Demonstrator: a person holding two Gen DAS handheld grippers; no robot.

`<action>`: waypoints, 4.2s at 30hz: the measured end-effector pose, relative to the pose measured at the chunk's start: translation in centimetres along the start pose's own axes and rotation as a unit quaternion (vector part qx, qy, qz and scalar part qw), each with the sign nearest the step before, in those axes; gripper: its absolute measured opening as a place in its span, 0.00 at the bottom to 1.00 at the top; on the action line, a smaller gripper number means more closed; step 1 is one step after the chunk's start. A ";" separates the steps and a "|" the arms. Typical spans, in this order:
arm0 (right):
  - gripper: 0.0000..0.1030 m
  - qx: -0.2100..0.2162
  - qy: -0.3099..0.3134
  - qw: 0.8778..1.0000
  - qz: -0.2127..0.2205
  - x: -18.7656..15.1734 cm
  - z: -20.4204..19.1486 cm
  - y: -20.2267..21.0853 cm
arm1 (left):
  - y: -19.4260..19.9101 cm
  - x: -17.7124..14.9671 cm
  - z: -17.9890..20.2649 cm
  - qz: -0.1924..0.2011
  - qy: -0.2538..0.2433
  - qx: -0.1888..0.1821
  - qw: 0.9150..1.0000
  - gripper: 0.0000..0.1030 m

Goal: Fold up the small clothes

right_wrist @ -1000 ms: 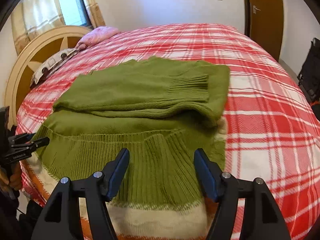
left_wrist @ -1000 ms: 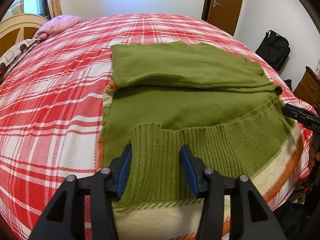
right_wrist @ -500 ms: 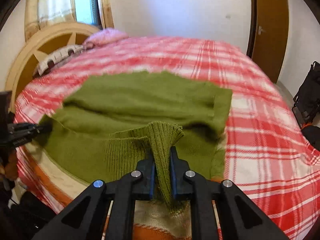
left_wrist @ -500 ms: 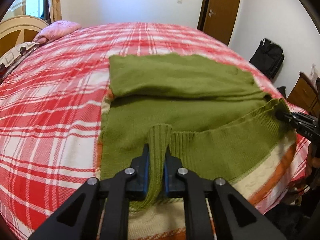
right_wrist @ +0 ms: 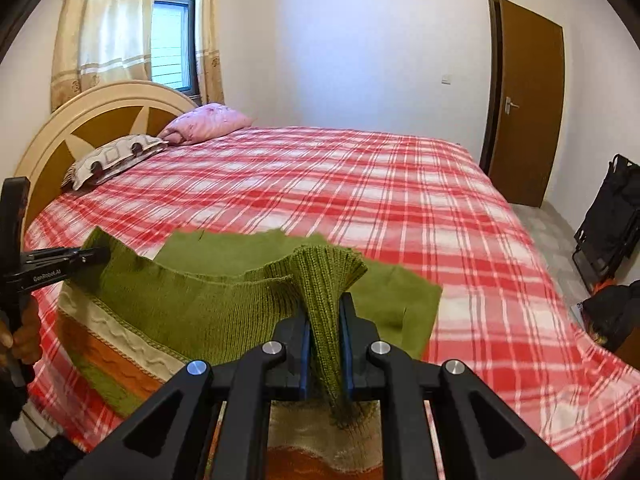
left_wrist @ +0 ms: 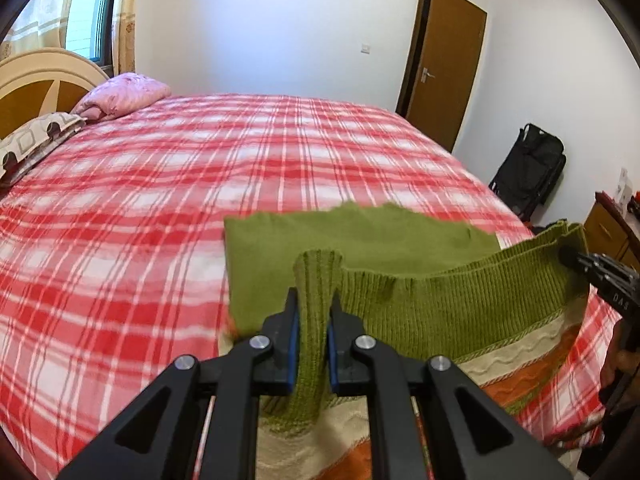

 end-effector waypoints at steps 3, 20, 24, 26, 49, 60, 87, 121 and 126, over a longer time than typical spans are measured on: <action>0.12 -0.005 -0.010 1.000 0.005 2.0 1.1 -1.7 | -1.4 2.2 -0.1 0.005 -0.001 0.006 1.000 0.11; 0.12 -0.100 -0.032 0.993 -0.055 1.7 6.4 -18.3 | -16.8 6.6 -1.5 -0.052 0.034 0.058 0.996 0.11; 0.12 -0.104 -0.037 0.991 -0.075 0.6 6.9 -20.3 | -19.8 4.8 -2.7 -0.092 0.058 0.075 0.991 0.13; 0.12 -0.110 -0.030 0.991 -0.077 0.8 7.0 -20.9 | -19.7 4.8 -3.0 -0.087 0.070 0.070 0.991 0.15; 0.26 -0.059 -0.082 0.994 -0.050 -3.9 4.2 -7.3 | -7.0 2.3 -4.9 -0.036 0.037 0.161 0.986 0.69; 0.28 -0.032 -0.039 0.993 -0.104 -9.9 -0.1 -8.5 | -7.7 -5.5 -0.3 -0.107 -0.014 0.170 0.980 0.69; 0.32 -0.039 -0.043 0.993 -0.107 -11.9 -1.9 -5.7 | -6.0 -7.4 0.4 -0.092 -0.032 0.184 0.978 0.72; 0.42 0.019 -0.063 0.994 -0.087 -9.5 -4.7 -5.7 | -7.6 -1.7 -2.2 -0.070 0.016 0.202 0.977 0.73; 0.42 0.019 -0.062 0.994 -0.088 -9.3 -4.6 -5.9 | -9.8 -2.0 -2.3 -0.093 0.026 0.194 0.976 0.73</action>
Point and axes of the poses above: each gripper's, at about its wrist camera, not at the fingertips, and y roughly against the way its jaws point, z to its right, x to its top, the point moved 4 cm from there along -y, roughly the way its jaws point, and after that the axes turned 1 degree about y, right-handed, at the moved point
